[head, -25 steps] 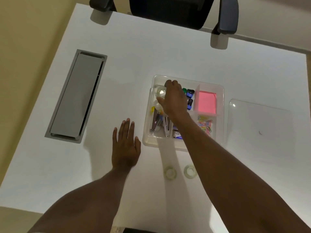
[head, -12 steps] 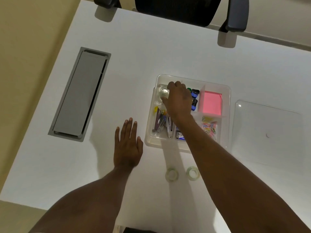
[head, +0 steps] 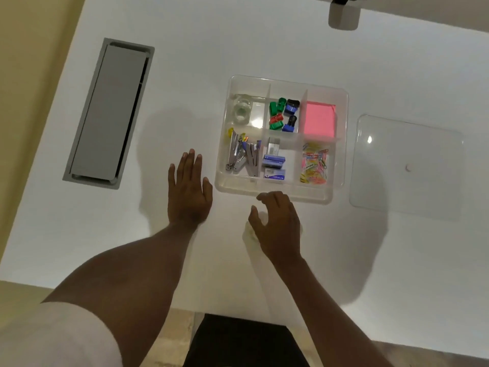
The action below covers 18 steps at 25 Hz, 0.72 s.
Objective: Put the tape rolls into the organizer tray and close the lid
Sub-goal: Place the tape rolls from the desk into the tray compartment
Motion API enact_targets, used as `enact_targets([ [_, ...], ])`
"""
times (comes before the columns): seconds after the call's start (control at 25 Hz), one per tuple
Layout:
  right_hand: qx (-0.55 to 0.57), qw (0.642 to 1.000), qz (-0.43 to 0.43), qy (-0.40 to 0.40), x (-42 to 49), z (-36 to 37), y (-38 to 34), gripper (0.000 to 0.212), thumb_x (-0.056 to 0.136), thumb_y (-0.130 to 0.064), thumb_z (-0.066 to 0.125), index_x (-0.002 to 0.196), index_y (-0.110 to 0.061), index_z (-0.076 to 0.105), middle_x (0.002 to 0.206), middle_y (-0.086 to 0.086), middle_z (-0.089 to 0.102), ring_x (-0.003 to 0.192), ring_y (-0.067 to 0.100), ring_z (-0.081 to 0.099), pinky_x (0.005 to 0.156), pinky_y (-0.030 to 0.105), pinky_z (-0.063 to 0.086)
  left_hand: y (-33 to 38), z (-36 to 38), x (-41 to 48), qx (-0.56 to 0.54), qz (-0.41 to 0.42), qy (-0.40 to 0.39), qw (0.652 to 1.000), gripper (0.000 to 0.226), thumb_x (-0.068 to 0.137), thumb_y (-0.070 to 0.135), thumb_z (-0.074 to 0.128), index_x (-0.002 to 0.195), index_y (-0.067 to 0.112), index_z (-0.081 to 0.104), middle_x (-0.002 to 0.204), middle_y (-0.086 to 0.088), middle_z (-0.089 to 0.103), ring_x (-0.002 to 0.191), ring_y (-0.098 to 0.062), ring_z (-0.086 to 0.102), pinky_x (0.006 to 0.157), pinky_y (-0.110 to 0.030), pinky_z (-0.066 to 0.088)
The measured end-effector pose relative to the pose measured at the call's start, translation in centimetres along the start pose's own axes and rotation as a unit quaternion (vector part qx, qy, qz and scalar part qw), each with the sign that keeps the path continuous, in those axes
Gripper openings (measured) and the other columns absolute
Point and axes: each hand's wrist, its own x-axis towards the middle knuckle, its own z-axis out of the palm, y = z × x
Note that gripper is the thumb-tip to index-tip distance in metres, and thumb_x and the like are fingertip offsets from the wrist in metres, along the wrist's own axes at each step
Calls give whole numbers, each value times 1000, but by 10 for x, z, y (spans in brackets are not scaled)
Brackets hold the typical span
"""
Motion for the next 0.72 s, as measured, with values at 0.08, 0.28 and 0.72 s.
enact_targets([
  [0.08, -13, 998, 42, -54, -30, 3, 14, 40, 88, -43, 64, 122, -23, 59, 120, -4, 62, 108, 14, 57, 90, 29, 54, 0, 1, -1, 1, 1, 3, 1000, 61, 108, 29, 38, 167, 12, 29, 178, -8, 23, 167, -23, 18, 136, -54, 16],
  [0.28, -60, 990, 70, -106, -64, 14, 31, 63, 80, -49, 74, 134, -26, 51, 129, -5, 57, 114, 18, 56, 96, 34, 53, 0, 2, -2, 3, 5, 21, 1000, 60, 108, 30, 37, 165, 13, 31, 177, -8, 26, 166, -23, 21, 135, -53, 17],
  [0.72, 40, 999, -3, 3, -3, -3, -5, 52, 83, -34, 78, 127, -13, 61, 124, 7, 61, 114, 21, 58, 96, 28, 52, 1, 1, -2, -2, -4, 11, 1000, 62, 109, 32, 36, 167, 15, 27, 178, -7, 24, 167, -23, 19, 135, -54, 17],
])
